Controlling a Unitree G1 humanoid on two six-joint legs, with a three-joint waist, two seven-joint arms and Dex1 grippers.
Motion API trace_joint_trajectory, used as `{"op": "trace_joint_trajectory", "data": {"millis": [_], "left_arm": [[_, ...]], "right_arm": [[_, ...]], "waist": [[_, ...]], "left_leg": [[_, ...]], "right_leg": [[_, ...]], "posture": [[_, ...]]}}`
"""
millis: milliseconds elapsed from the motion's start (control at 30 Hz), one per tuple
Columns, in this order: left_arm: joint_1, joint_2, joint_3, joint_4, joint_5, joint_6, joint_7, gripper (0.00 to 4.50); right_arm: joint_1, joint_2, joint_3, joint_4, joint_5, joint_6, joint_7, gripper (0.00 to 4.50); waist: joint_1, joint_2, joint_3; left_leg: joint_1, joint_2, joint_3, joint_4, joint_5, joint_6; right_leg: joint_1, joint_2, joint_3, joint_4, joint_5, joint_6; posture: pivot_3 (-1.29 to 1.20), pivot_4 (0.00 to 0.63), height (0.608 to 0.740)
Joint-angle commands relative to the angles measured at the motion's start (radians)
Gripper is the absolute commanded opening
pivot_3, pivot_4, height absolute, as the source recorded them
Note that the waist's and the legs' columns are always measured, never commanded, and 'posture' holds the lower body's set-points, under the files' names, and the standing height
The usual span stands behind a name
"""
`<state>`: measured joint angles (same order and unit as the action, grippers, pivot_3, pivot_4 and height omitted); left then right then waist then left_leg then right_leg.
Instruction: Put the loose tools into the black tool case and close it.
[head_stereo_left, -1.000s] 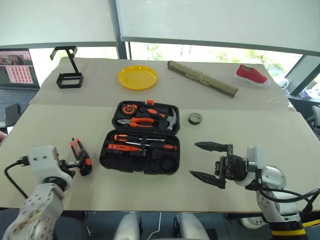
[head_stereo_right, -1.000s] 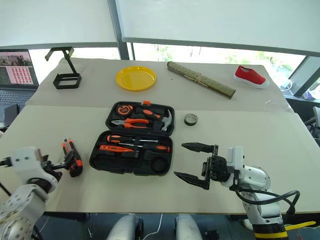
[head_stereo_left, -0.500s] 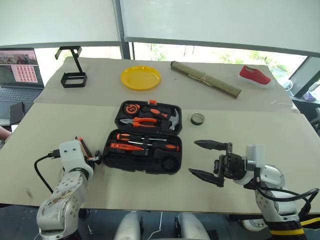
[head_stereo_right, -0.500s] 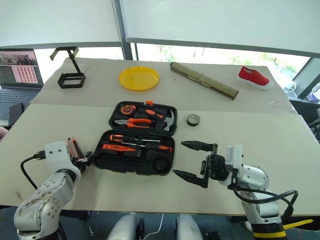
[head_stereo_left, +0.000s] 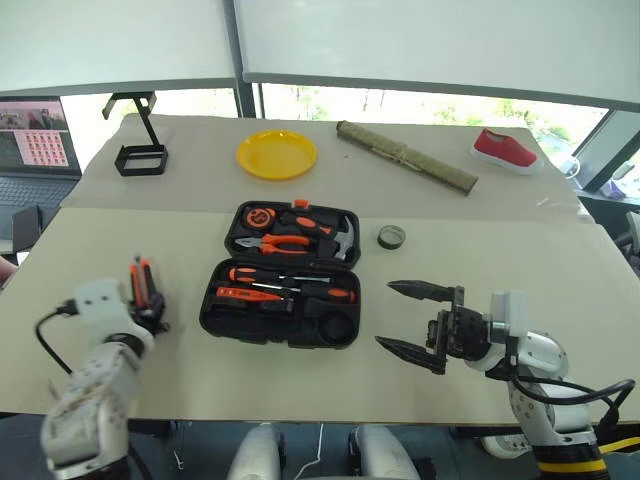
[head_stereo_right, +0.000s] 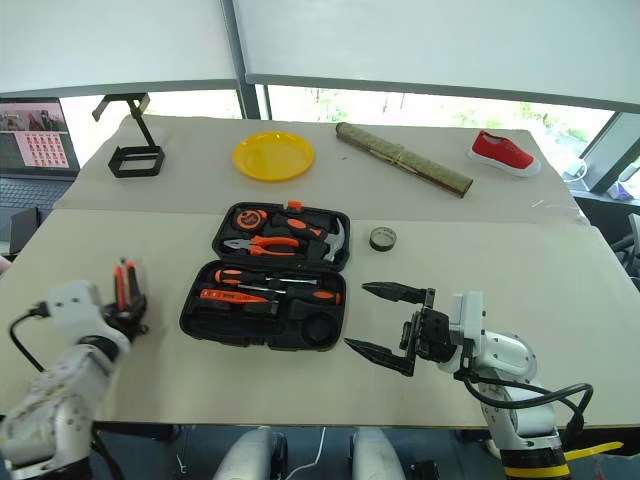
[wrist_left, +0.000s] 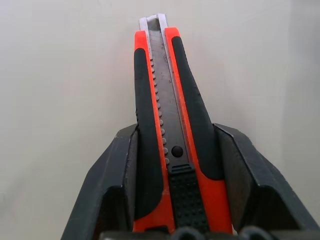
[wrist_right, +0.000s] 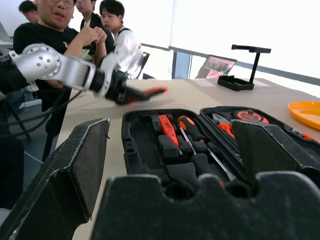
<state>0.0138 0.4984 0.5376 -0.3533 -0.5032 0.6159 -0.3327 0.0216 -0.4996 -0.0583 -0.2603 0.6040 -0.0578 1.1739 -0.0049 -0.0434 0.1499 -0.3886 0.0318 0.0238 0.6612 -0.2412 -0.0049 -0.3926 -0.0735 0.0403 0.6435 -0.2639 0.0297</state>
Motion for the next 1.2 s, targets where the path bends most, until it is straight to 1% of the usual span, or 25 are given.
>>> {"op": "trace_joint_trajectory", "data": {"millis": [33, 100, 167, 233, 300, 400, 467, 533, 633, 767, 900, 1033, 1200], "left_arm": [[-0.051, 0.165, -0.075, 0.012, -0.103, -0.206, -0.505, 1.78], [-0.099, 0.229, -0.134, 0.059, -0.114, -0.263, -0.668, 1.78], [-0.148, 0.305, -0.236, 0.104, -0.069, -0.315, -0.814, 1.78], [-0.171, 0.377, -0.346, 0.161, 0.022, -0.439, -0.965, 1.78], [-0.207, 0.411, -0.431, 0.219, 0.091, -0.540, -1.056, 1.78], [-0.285, 0.413, -0.541, 0.306, 0.178, -0.655, -1.131, 1.78], [-0.320, 0.404, -0.580, 0.352, 0.211, -0.718, -1.157, 1.78], [-0.348, 0.395, -0.612, 0.391, 0.238, -0.737, -1.163, 1.78], [-0.414, 0.368, -0.670, 0.462, 0.294, -0.812, -1.178, 1.78], [-0.452, 0.359, -0.709, 0.505, 0.340, -0.843, -1.182, 1.78], [-0.472, 0.345, -0.740, 0.522, 0.374, -0.835, -1.169, 1.78], [-0.466, 0.342, -0.760, 0.496, 0.363, -0.807, -1.190, 1.78], [-0.453, 0.362, -0.784, 0.476, 0.384, -0.757, -1.208, 1.78]], "right_arm": [[0.023, -0.035, -0.058, -0.065, 0.025, 0.008, -0.017, 4.50], [0.038, -0.054, -0.071, -0.078, 0.032, 0.017, -0.020, 4.50], [0.056, -0.073, -0.085, -0.093, 0.037, 0.027, -0.025, 4.50], [0.074, -0.086, -0.097, -0.112, 0.042, 0.035, -0.036, 4.50], [0.097, -0.097, -0.107, -0.134, 0.045, 0.043, -0.040, 4.50], [0.150, -0.121, -0.124, -0.175, 0.050, 0.057, -0.036, 4.50], [0.172, -0.132, -0.132, -0.193, 0.054, 0.062, -0.041, 4.50], [0.183, -0.135, -0.138, -0.205, 0.058, 0.069, -0.051, 4.50], [0.208, -0.136, -0.145, -0.231, 0.059, 0.079, -0.063, 4.50], [0.227, -0.134, -0.149, -0.248, 0.062, 0.084, -0.078, 4.50], [0.240, -0.128, -0.143, -0.254, 0.059, 0.082, -0.085, 4.50], [0.246, -0.123, -0.133, -0.259, 0.057, 0.081, -0.090, 4.50], [0.238, -0.119, -0.121, -0.250, 0.053, 0.079, -0.088, 4.50]], "waist": [[0.009, 0.001, 0.001], [0.014, 0.002, 0.001], [0.016, 0.002, 0.001], [0.013, 0.003, 0.001], [0.003, 0.004, 0.002], [0.003, 0.005, 0.003], [0.004, 0.005, 0.003], [0.003, 0.004, 0.003], [0.004, 0.004, 0.003], [0.006, 0.004, 0.003], [0.003, 0.004, 0.003], [0.001, 0.004, 0.003], [-0.002, 0.004, 0.003]], "left_leg": [[0.000, 0.000, 0.001, 0.000, 0.000, 0.000], [0.000, -0.001, 0.005, 0.000, 0.000, 0.000], [0.000, -0.001, 0.007, 0.000, 0.000, 0.001], [-0.001, -0.001, 0.007, 0.000, 0.000, 0.001], [0.000, 0.000, 0.008, -0.001, -0.001, 0.001], [-0.002, 0.002, 0.008, -0.002, -0.001, 0.001], [-0.003, 0.002, 0.007, -0.002, -0.001, 0.001], [-0.003, 0.002, 0.007, -0.001, -0.001, 0.001], [-0.003, 0.002, 0.007, -0.001, -0.001, 0.001], [-0.003, 0.002, 0.007, -0.001, -0.001, 0.001], [-0.003, 0.002, 0.007, -0.001, -0.001, 0.001], [-0.003, 0.002, 0.007, -0.001, -0.001, 0.001], [-0.003, 0.002, 0.007, -0.001, -0.001, 0.002]], "right_leg": [[0.000, -0.001, 0.000, -0.001, 0.000, 0.000], [0.001, -0.003, 0.000, -0.003, 0.000, 0.001], [0.001, -0.003, 0.000, -0.004, 0.000, 0.001], [0.000, 0.000, 0.000, -0.004, 0.000, 0.001], [0.000, 0.002, 0.002, -0.004, 0.000, 0.000], [-0.002, 0.005, 0.002, -0.003, -0.001, 0.000], [-0.003, 0.005, 0.002, -0.003, -0.001, 0.000], [-0.003, 0.005, 0.002, -0.003, -0.001, 0.000], [-0.003, 0.005, 0.002, -0.002, -0.001, 0.000], [-0.003, 0.005, 0.002, -0.002, -0.001, 0.001], [-0.003, 0.005, 0.002, -0.002, -0.001, 0.001], [-0.003, 0.005, 0.002, -0.002, -0.001, 0.001], [-0.003, 0.005, 0.003, -0.002, -0.001, 0.001]], "posture": [[0.00, 0.150, 0.740], [0.00, 0.150, 0.740], [0.00, 0.150, 0.740], [0.00, 0.150, 0.740], [0.00, 0.150, 0.740], [0.00, 0.150, 0.740], [0.00, 0.150, 0.740], [0.00, 0.150, 0.740], [0.00, 0.150, 0.740], [0.00, 0.150, 0.740], [0.00, 0.150, 0.740], [0.00, 0.150, 0.740], [0.00, 0.150, 0.740]]}}
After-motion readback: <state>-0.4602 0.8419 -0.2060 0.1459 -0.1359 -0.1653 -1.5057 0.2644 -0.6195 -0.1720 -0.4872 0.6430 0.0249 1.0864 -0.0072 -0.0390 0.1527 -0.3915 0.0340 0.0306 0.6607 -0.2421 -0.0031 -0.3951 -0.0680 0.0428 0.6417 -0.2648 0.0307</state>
